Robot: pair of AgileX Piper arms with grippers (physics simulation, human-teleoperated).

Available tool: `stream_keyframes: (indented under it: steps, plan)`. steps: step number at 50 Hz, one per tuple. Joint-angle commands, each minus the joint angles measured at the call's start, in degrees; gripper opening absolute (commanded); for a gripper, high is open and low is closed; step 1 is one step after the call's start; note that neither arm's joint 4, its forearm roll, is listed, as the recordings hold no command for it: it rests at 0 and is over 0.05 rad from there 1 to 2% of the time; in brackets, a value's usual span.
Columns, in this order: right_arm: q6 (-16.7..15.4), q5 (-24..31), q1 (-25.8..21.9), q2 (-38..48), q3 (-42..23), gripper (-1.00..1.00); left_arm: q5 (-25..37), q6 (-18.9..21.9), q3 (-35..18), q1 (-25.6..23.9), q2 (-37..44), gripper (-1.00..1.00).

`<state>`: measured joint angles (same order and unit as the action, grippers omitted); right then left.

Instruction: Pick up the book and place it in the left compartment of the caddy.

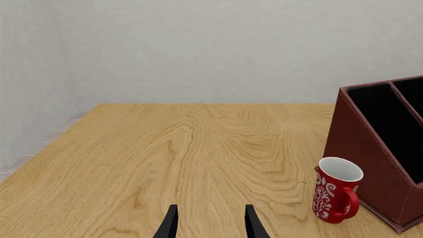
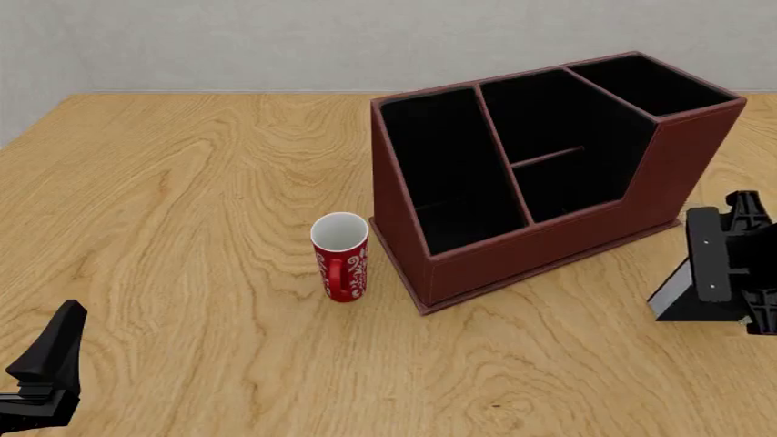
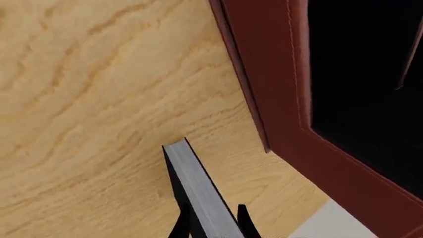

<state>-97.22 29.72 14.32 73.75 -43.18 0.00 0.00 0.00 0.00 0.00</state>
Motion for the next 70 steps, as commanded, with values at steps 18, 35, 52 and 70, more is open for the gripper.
stream_keyframes:
  steps: [18, 35, 52, 70]
  plan:
    - [1.3, 9.8, 0.7, -7.8, -0.1, -1.00, 0.0, 0.0, 0.0, 0.0, 0.0, 1.00]
    - [2.2, 18.5, 1.4, -16.2, -0.9, -1.00, 0.0, 0.0, 0.0, 0.0, 0.0, 1.00]
    - [5.1, 32.3, 0.6, -27.2, -4.0, -1.00, 0.0, 0.0, 0.0, 0.0, 0.0, 1.00]
    - [13.4, 40.2, -4.0, -29.0, -13.4, -1.00, 0.0, 0.0, 0.0, 0.0, 0.0, 1.00]
